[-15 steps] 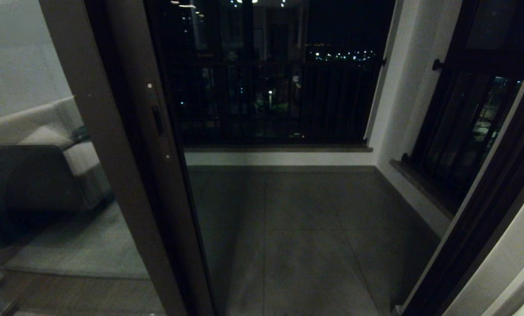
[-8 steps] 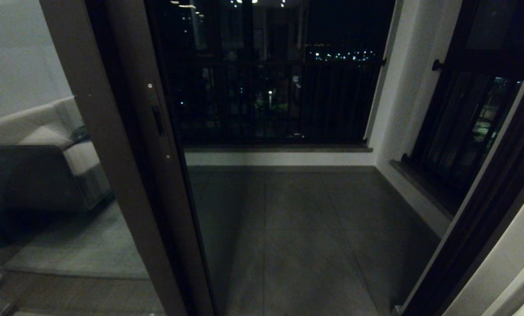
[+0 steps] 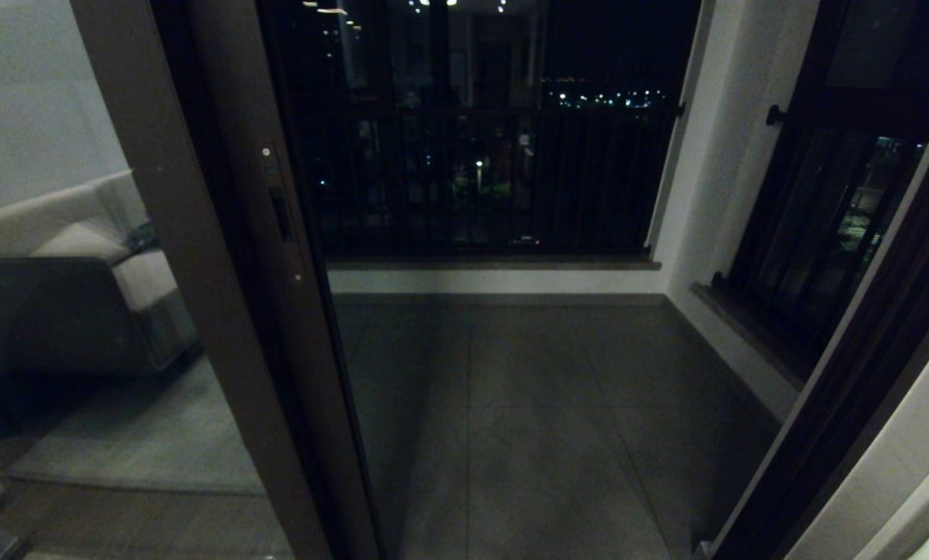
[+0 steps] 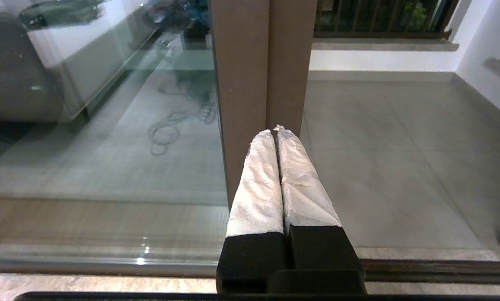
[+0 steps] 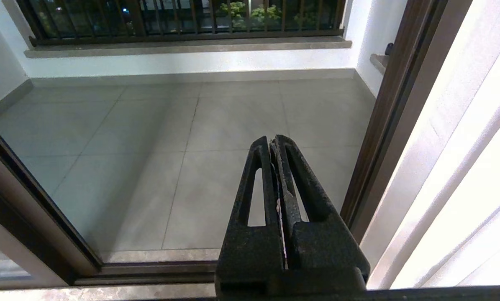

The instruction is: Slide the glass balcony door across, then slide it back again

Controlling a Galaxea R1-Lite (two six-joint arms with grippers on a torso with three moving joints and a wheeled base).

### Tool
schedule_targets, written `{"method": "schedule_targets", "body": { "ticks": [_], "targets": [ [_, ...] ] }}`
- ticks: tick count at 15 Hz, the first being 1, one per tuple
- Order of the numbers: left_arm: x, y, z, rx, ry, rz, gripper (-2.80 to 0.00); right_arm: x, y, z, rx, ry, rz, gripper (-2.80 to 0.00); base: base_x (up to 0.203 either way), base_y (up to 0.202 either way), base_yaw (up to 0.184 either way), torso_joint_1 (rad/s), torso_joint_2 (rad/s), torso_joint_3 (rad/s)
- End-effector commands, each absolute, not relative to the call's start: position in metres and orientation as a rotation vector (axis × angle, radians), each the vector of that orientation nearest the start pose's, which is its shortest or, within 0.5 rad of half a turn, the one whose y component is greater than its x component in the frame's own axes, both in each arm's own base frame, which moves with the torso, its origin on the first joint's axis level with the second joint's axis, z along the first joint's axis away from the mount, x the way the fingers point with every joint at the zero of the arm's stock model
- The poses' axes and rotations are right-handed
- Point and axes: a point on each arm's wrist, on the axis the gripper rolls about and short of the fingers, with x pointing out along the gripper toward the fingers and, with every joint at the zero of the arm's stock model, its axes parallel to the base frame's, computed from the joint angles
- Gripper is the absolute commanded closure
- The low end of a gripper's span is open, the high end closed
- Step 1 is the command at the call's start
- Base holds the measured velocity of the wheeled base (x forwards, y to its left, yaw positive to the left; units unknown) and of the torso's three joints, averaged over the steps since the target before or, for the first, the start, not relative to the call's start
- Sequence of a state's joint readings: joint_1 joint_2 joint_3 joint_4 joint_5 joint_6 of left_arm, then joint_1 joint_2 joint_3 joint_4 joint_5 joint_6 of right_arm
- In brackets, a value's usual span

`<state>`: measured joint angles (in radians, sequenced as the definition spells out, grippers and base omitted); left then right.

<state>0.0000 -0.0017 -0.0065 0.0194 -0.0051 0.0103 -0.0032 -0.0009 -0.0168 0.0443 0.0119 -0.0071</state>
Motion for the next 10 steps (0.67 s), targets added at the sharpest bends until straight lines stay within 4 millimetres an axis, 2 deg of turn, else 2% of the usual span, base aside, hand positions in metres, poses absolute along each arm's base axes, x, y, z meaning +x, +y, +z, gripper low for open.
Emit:
{"method": "schedule_targets", "body": {
  "ticks": [1,10],
  "targets": [
    [-0.023,-0.0001,0.0751,0.009,0.005,-0.005,0.0,-0.0241,0.0004,0.0756,-0.007,0.028,0.009,0.0,0.0,0.0,0.0,0.0,0.0,0.0],
    [-0.023,-0.0001,0.0751,0.009,0.005,-0.005,0.0,-0.0243,0.0004,0.0759,-0.006,0.028,0.009,0.0,0.0,0.0,0.0,0.0,0.0,0.0]
  ]
}}
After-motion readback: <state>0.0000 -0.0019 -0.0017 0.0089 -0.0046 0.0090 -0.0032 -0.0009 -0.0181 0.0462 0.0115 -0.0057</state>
